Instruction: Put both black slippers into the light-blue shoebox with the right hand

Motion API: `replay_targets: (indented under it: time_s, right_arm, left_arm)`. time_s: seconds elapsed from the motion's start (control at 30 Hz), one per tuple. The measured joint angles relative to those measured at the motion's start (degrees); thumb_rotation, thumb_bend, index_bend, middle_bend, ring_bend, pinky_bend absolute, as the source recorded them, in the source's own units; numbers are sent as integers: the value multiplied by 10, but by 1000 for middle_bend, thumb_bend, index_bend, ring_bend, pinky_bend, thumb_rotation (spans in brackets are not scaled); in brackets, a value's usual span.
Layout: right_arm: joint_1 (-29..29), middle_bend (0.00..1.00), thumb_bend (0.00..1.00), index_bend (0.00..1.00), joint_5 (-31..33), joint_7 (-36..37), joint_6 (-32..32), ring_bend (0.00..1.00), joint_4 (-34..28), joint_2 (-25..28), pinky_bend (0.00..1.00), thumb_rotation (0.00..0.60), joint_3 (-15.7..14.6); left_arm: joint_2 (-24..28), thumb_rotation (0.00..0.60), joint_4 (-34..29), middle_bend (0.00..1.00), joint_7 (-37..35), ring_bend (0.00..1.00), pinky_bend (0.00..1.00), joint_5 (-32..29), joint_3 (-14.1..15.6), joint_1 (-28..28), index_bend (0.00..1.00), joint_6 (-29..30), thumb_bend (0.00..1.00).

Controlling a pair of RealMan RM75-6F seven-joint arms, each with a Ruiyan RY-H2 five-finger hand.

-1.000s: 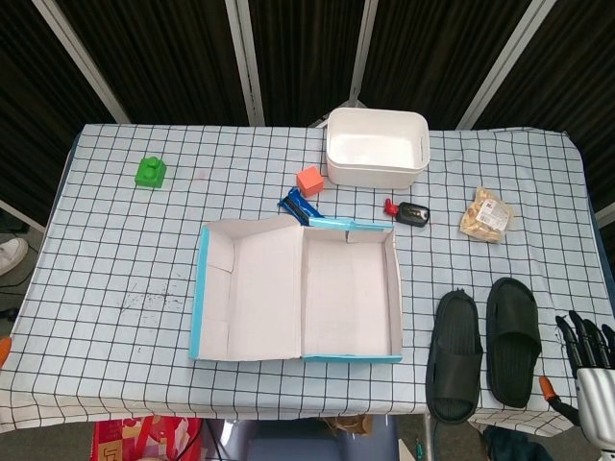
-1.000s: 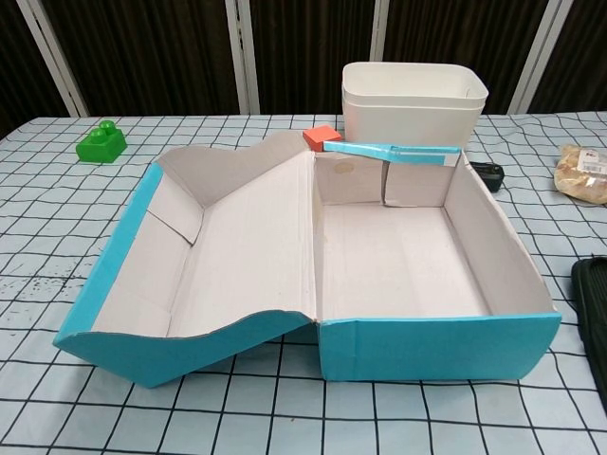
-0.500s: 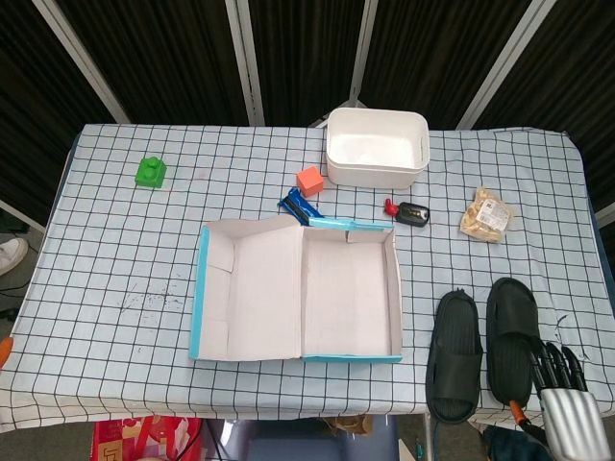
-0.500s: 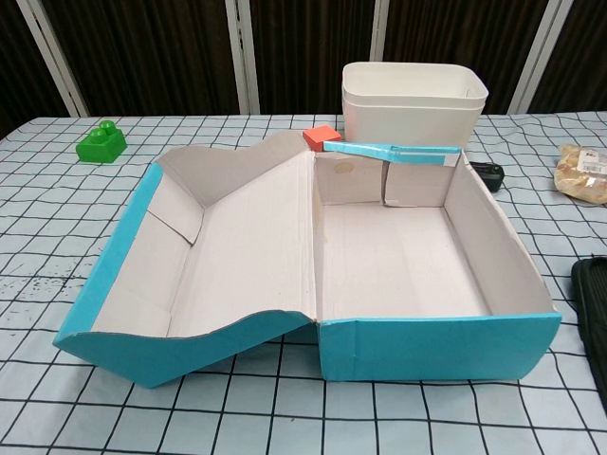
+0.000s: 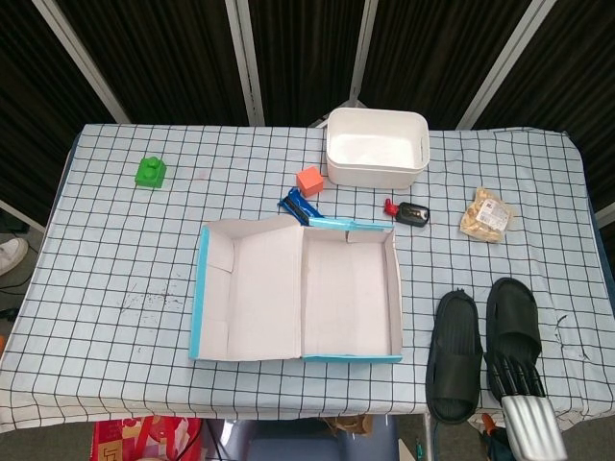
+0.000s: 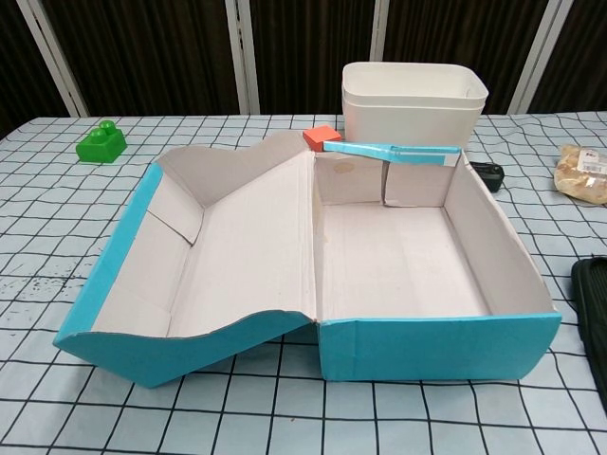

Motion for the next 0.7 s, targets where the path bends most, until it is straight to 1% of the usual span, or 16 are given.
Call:
replay_targets:
  time_s: [0.13, 0.3, 0.5, 0.7]
  right_arm:
    - [2, 1, 277, 0, 16, -40, -14, 0, -19, -8, 11, 600, 6]
    - [7, 0, 223, 0, 44, -74, -34, 0, -47, -11, 11, 600, 13]
    - [19, 0, 155, 0, 79, -119, -63, 0, -99, 5, 11, 600, 19]
    - [32, 0, 153, 0, 115, -175, -85, 0, -164, 24, 11, 600, 22]
  left_arm:
    - [0, 600, -1, 30, 4, 0, 16, 1, 1, -1, 38, -2, 458]
    - [0, 600, -2, 30, 5, 0, 16, -3, 0, -3, 37, -6, 458]
    - [0, 600, -2, 30, 6, 0, 16, -2, 1, -3, 36, -6, 458]
    - [0, 600, -2, 30, 8, 0, 16, -3, 1, -4, 36, -9, 459]
